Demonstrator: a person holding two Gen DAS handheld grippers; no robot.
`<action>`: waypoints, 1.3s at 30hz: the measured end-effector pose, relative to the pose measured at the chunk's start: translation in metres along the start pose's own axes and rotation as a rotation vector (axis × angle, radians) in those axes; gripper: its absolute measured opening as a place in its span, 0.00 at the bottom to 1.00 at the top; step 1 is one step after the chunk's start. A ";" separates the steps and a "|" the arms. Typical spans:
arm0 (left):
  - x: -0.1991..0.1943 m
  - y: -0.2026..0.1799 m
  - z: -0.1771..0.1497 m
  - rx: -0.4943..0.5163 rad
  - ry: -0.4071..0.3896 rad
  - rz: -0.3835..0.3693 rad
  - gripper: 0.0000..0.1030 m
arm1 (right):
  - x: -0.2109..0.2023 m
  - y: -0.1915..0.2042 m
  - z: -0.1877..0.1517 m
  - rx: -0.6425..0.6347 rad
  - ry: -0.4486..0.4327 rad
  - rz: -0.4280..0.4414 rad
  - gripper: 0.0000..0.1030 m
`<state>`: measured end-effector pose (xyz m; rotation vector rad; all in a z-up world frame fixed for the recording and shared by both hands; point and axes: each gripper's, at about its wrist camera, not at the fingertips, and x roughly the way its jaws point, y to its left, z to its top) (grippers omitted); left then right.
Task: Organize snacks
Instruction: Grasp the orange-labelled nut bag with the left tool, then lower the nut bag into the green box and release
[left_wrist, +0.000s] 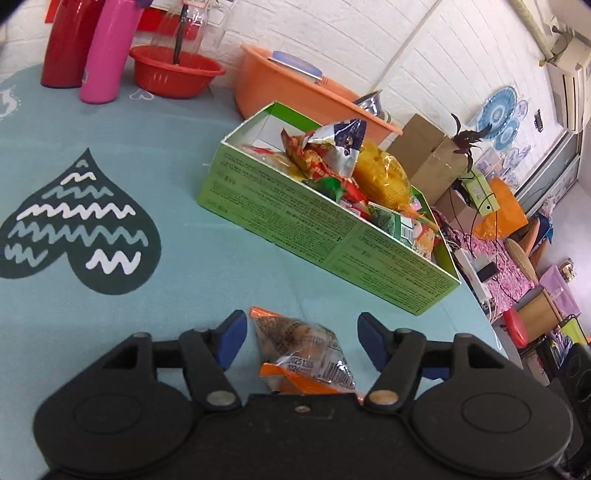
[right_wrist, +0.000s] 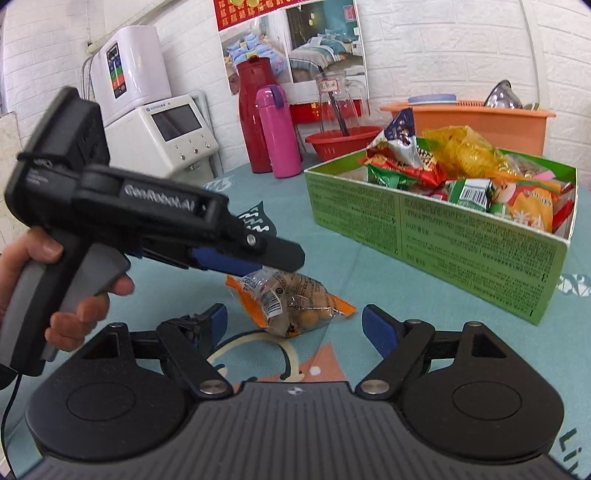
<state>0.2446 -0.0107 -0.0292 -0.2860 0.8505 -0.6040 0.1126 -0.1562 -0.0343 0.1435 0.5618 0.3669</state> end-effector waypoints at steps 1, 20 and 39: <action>0.001 -0.001 0.000 -0.001 0.002 0.001 0.93 | 0.002 0.000 0.000 0.004 0.007 -0.001 1.00; 0.003 -0.022 -0.005 0.054 -0.016 0.034 0.73 | 0.025 0.022 0.010 -0.114 0.010 -0.033 0.43; 0.029 -0.067 0.088 0.140 -0.216 -0.039 0.73 | 0.024 -0.032 0.091 -0.189 -0.205 -0.103 0.43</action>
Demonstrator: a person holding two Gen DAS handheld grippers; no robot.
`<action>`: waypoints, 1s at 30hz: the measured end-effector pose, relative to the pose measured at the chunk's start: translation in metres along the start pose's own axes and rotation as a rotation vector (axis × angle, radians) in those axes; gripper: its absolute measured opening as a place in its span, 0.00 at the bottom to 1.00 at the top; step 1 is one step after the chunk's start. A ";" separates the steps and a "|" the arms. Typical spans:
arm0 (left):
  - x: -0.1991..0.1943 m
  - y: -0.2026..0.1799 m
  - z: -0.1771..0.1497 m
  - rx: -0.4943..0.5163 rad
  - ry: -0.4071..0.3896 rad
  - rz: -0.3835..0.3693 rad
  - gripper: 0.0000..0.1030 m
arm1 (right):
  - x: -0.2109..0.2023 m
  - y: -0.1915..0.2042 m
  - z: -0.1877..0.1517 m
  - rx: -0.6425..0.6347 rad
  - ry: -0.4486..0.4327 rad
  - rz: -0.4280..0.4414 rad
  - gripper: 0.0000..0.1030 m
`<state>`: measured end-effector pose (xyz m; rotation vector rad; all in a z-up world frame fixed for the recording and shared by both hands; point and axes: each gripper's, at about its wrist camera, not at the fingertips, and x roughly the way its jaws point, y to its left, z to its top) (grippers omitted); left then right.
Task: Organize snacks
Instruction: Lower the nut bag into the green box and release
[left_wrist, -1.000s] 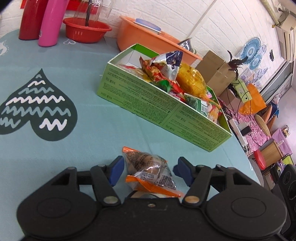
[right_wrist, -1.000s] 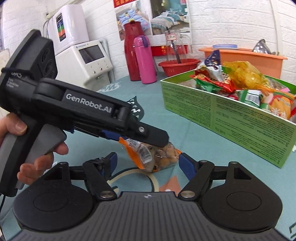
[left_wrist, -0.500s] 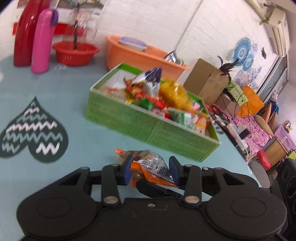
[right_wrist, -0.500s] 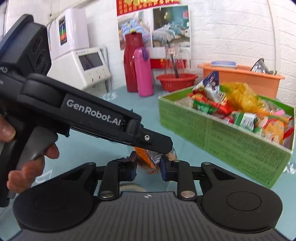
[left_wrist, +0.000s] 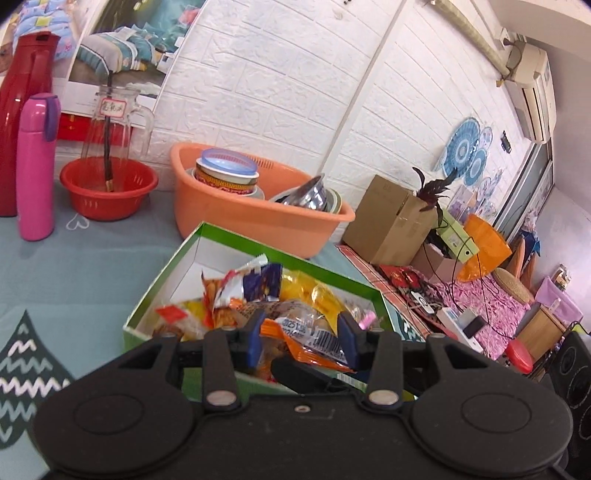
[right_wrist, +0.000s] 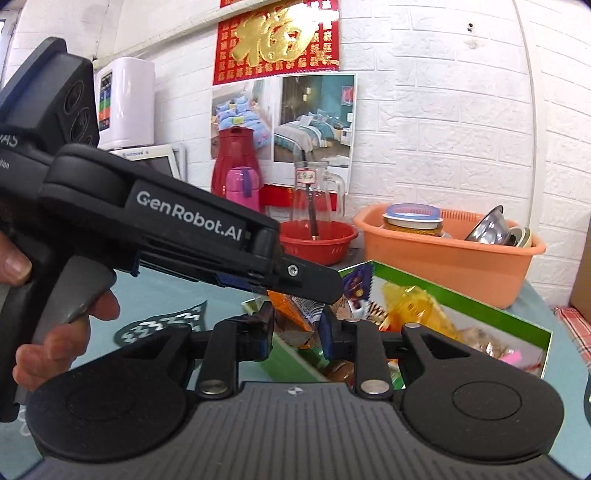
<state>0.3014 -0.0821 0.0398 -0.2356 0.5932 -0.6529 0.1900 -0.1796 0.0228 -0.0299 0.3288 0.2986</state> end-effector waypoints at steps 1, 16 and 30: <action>0.006 0.003 0.003 -0.003 -0.002 -0.001 0.73 | 0.005 -0.003 0.002 -0.008 0.004 -0.007 0.43; 0.046 0.045 0.039 -0.069 -0.046 0.042 1.00 | 0.069 -0.044 0.014 -0.026 0.054 -0.086 1.00; -0.035 -0.016 -0.007 0.074 0.024 0.243 1.00 | -0.052 -0.037 -0.010 0.073 -0.001 -0.129 1.00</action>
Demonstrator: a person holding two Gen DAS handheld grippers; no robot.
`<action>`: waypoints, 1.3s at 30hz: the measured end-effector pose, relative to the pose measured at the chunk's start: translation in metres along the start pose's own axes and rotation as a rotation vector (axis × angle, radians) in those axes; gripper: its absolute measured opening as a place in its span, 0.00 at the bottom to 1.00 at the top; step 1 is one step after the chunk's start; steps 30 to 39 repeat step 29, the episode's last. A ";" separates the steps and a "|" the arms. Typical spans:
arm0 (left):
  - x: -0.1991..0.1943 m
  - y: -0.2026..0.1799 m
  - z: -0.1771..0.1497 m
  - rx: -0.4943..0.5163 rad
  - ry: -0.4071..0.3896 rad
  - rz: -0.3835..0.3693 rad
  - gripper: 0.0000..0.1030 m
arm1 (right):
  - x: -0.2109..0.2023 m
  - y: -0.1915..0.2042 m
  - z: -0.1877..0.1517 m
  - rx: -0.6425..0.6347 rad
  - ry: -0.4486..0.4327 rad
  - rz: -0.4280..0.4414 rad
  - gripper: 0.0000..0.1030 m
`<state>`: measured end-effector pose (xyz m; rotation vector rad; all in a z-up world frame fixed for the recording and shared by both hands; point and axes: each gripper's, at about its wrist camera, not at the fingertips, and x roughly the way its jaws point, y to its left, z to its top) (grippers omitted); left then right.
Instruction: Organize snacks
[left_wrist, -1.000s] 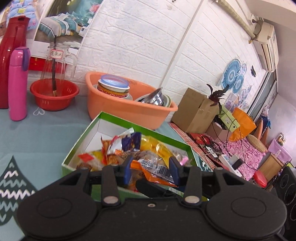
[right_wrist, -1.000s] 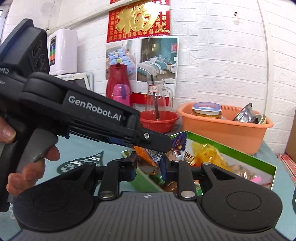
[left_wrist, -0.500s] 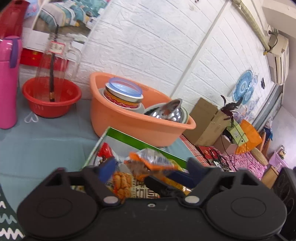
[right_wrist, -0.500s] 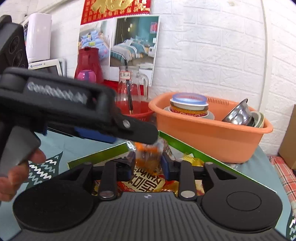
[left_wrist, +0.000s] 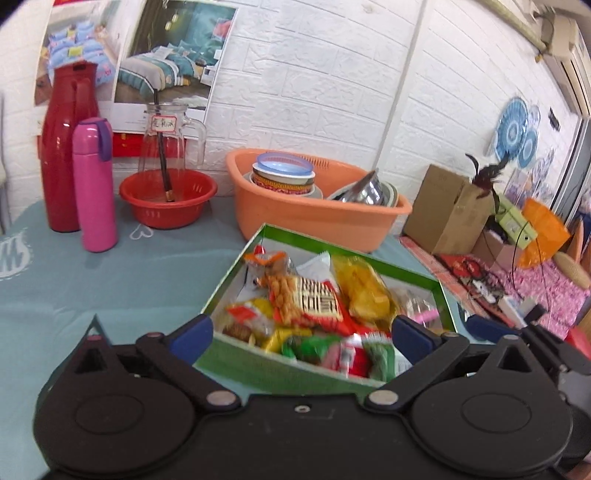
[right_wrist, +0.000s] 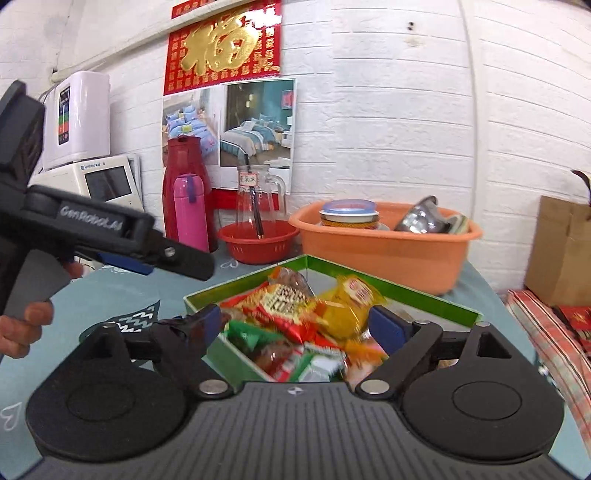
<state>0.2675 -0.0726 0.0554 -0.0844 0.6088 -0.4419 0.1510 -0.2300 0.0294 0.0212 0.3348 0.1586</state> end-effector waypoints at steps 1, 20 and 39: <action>-0.009 -0.005 -0.007 0.013 -0.002 0.009 1.00 | -0.010 -0.001 -0.004 0.008 0.004 -0.005 1.00; -0.060 -0.049 -0.127 0.018 0.078 0.248 1.00 | -0.083 -0.008 -0.080 0.076 0.173 -0.233 1.00; -0.064 -0.044 -0.137 0.003 0.063 0.264 1.00 | -0.078 0.004 -0.083 0.042 0.191 -0.257 1.00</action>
